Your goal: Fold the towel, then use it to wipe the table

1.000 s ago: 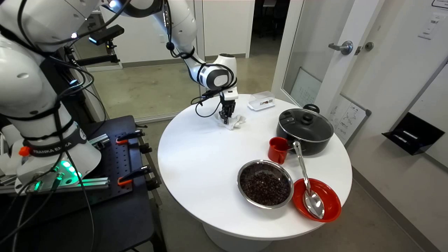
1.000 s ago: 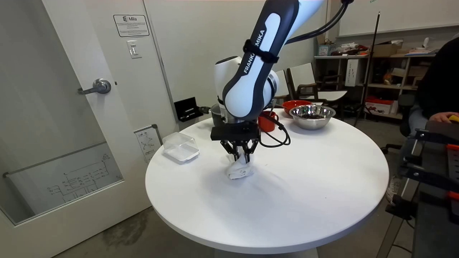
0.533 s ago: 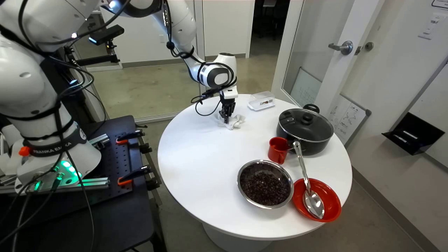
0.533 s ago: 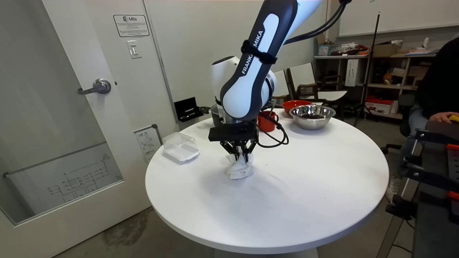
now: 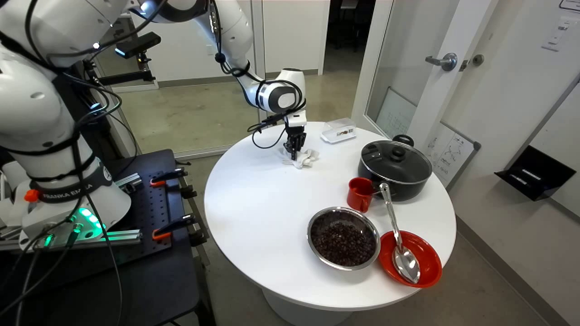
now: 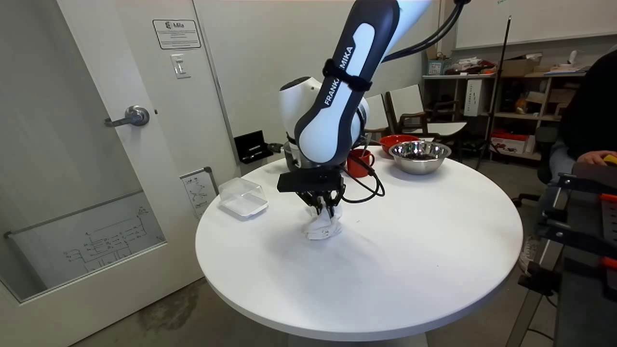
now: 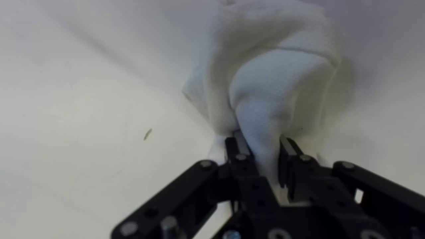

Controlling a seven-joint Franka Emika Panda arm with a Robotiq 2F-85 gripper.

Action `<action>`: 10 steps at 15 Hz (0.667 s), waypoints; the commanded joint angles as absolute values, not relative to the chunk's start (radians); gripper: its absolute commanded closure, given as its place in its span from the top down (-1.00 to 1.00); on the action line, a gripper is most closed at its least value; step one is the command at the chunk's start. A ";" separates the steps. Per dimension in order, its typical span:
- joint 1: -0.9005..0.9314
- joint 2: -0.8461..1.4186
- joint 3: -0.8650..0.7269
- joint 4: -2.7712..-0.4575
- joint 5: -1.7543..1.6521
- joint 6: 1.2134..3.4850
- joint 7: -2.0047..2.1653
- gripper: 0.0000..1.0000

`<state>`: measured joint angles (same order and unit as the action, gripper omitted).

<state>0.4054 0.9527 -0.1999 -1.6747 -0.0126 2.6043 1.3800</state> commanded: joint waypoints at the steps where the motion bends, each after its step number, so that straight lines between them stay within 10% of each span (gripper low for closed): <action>1: 0.364 0.997 -0.216 -1.635 0.005 2.601 1.458 -0.89; 10: 0.322 1.006 -0.290 -1.645 -0.016 2.593 1.637 -0.89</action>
